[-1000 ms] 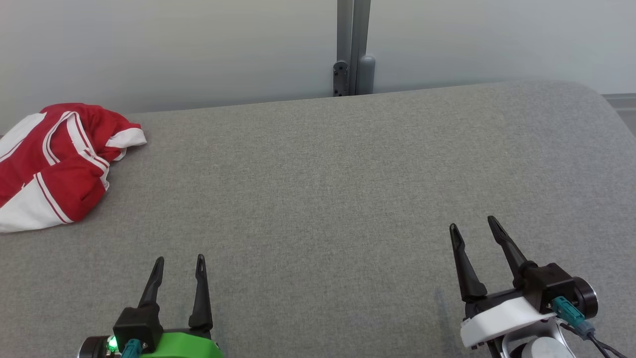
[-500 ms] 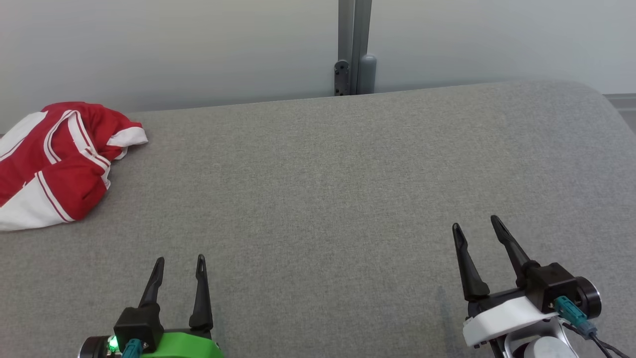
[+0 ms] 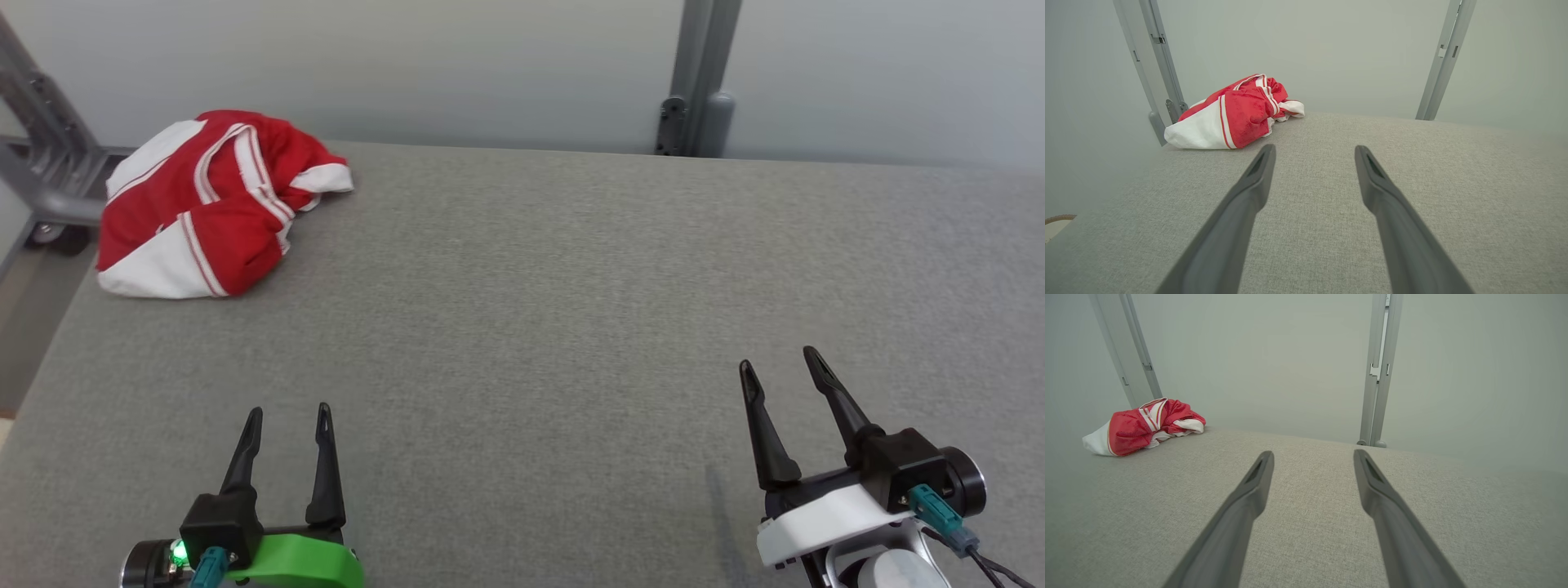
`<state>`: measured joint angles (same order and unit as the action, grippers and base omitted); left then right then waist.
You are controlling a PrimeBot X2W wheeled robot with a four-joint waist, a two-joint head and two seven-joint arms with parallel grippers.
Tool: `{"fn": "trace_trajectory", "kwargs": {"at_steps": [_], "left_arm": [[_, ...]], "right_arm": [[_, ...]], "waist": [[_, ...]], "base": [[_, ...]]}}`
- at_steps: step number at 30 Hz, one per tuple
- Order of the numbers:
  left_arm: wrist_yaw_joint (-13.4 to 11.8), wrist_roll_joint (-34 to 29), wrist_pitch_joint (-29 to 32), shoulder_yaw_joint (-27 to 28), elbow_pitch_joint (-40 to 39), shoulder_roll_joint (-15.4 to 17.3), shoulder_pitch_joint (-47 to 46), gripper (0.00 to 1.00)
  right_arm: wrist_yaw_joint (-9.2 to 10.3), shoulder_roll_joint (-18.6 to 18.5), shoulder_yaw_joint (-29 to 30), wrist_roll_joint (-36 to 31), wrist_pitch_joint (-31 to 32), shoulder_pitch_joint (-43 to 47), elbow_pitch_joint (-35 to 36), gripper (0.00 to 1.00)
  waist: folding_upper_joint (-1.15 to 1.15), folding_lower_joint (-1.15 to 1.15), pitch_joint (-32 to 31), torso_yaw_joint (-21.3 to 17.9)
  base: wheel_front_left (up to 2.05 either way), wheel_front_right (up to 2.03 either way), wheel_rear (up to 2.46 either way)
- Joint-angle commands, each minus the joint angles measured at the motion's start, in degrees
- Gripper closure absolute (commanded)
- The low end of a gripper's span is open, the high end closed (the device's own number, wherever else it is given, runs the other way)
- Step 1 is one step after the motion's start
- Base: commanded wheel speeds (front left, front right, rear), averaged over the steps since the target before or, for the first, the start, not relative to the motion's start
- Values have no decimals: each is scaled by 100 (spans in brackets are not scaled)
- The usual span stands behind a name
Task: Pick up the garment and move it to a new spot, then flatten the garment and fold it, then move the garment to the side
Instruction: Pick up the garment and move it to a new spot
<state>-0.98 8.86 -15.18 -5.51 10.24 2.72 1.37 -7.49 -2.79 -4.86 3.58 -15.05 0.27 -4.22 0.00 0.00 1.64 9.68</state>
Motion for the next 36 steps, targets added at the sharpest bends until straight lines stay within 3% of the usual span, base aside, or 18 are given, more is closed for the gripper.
{"fn": "trace_trajectory", "kwargs": {"at_steps": [1,13,29,36], "left_arm": [[-6,-7,4,35,-16,29,-53,0],[-40,68,4,99,-36,29,41,0],[-273,323,4,366,-370,27,115,0],[-40,-18,4,647,-146,138,-666,0]], "right_arm": [[0,-17,-43,-20,-20,-42,31,0],[0,-20,-232,-17,-20,-52,8,0],[0,-23,-579,-210,-20,-425,-109,0],[0,-18,-357,-389,-19,-534,-6,0]], "waist": [[0,0,59,750],[0,0,62,2037],[0,0,428,2159],[0,0,808,1977]], "base": [[0,0,0],[0,0,0],[0,0,0],[0,0,0]]}}
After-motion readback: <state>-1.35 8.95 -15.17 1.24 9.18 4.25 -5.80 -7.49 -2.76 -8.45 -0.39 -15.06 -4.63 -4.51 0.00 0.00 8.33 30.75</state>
